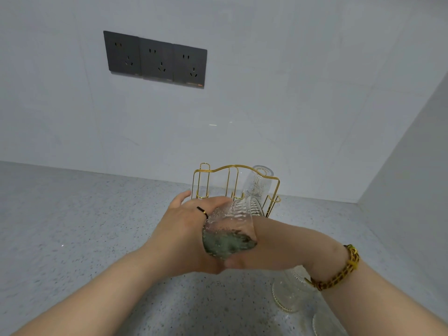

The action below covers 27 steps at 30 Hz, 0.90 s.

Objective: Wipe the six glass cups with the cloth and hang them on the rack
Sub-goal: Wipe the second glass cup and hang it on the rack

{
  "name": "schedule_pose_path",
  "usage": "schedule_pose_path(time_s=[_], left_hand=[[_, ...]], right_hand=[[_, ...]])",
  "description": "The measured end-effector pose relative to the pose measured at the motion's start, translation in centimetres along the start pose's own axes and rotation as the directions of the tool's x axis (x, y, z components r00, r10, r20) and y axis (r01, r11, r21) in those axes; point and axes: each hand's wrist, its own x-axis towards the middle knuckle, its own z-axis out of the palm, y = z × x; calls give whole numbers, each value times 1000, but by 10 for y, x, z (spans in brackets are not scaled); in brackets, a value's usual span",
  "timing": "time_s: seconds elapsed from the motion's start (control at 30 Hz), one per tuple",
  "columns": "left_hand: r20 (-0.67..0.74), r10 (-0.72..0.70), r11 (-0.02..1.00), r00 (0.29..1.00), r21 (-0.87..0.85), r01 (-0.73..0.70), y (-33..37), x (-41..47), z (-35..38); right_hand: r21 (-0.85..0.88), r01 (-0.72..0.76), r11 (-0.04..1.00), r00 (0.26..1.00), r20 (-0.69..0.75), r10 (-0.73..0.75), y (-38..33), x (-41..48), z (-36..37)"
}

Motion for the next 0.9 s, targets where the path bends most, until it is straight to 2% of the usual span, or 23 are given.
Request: schedule_pose_path(time_s=[0.07,0.13,0.17,0.2,0.27,0.3,0.37,0.4,0.47,0.53,0.6,0.67,0.7,0.77,0.8,0.83,0.9], left_hand=[[-74,3,998,997,57,1,-4,-1,2],[-215,111,989,970,118,-87,-7,1,5],[-235,129,986,963,131,-100,-7,2,5],[-193,108,992,975,84,-93,-10,3,4],[-46,6,986,999,-165,-13,-12,-1,-2],[6,-28,954,1000,-297,28,-15,-2,-4],[25,-55,852,998,-520,60,-23,-4,-2],[24,-79,779,997,-622,77,-26,-5,0],[29,-112,638,993,-764,95,-28,-5,5],[50,-119,533,992,-839,107,-27,-4,7],[113,-131,414,985,-897,158,-25,-2,7],[275,-138,293,951,-906,305,-23,1,6],[348,-127,276,929,-887,370,-22,2,4],[397,-89,281,914,-870,405,-24,1,2],[388,-65,297,919,-872,389,-25,0,3],[367,-54,333,929,-870,363,-24,-2,2],[252,-96,453,963,-851,268,-22,-4,3]], right_hand=[[234,36,972,995,-102,-12,2,2,-1],[459,69,886,987,-160,6,2,1,-1],[552,95,829,981,-192,16,6,2,1],[639,119,760,974,-223,35,11,4,4],[811,142,567,966,-239,100,20,7,10],[871,142,469,966,-226,127,24,8,12],[921,150,359,970,-208,128,28,9,19],[925,165,341,968,-218,124,28,10,22],[899,178,401,963,-243,118,26,10,25],[799,217,560,959,-283,32,19,5,22],[656,227,720,967,-238,-89,10,-2,15],[510,184,840,976,-198,-93,9,-5,9],[447,167,879,978,-189,-90,10,-3,8],[465,177,868,974,-211,-85,19,3,11],[537,186,822,969,-238,-64,23,4,13],[667,193,720,967,-255,-24,29,5,16],[880,233,414,964,-265,22,41,10,23]])
